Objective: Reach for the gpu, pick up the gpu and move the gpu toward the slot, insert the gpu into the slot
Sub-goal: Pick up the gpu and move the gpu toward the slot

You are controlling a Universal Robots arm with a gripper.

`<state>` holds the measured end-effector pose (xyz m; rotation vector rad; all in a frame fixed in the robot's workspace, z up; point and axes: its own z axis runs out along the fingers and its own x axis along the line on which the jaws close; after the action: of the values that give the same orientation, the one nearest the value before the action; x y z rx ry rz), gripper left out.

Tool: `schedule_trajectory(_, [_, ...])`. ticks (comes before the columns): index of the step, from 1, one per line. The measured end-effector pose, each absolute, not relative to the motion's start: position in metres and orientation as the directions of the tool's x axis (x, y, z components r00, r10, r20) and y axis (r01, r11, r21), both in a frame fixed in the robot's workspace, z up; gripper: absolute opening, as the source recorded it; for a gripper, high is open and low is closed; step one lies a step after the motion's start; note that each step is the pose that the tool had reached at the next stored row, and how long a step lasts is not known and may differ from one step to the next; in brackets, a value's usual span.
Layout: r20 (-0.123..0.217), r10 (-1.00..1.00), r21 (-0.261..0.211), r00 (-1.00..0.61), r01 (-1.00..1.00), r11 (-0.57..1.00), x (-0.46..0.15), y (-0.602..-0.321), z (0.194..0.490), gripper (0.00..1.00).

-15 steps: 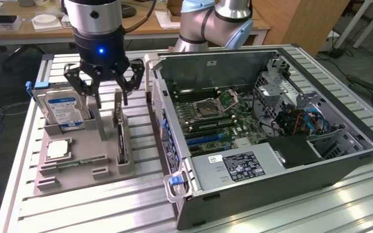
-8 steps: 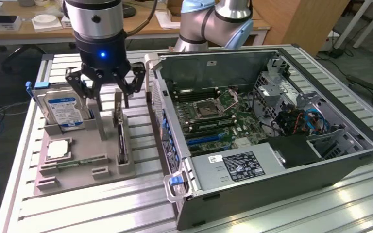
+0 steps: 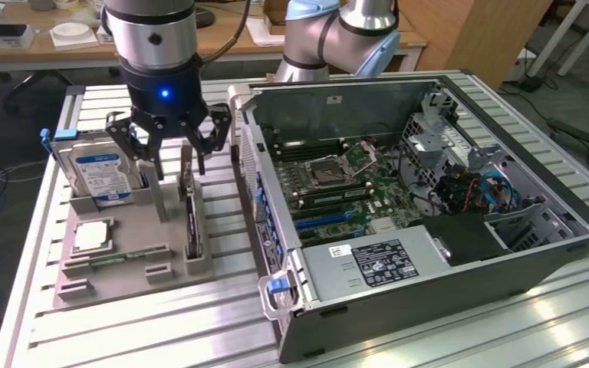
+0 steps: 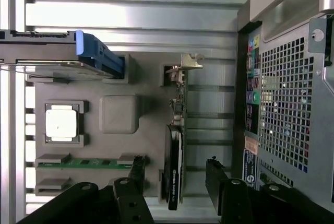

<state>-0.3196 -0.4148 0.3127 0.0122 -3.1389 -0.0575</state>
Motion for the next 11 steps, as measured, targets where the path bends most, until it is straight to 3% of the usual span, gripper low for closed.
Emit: schedule_trajectory(11, [0.002, -0.008, 0.037, -1.0, -0.008, 0.999, -0.319, -0.416, 0.3, 0.59])
